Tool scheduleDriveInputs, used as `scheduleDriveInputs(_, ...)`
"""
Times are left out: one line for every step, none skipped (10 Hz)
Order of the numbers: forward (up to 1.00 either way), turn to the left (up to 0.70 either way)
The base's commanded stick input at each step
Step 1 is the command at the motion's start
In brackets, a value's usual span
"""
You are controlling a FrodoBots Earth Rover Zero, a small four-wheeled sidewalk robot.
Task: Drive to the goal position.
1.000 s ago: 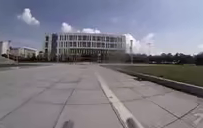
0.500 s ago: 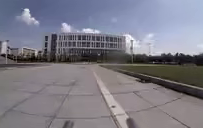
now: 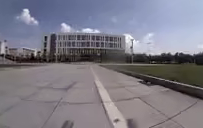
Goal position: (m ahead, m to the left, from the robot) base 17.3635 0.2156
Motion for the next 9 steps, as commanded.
scheduleDriveInputs(0.70,0.00)
scheduleDriveInputs(0.70,0.00)
scheduleDriveInputs(0.70,0.00)
scheduleDriveInputs(0.70,0.00)
scheduleDriveInputs(0.70,0.00)
scheduleDriveInputs(0.70,0.00)
scheduleDriveInputs(0.70,0.00)
scheduleDriveInputs(0.70,0.00)
scheduleDriveInputs(0.70,0.00)
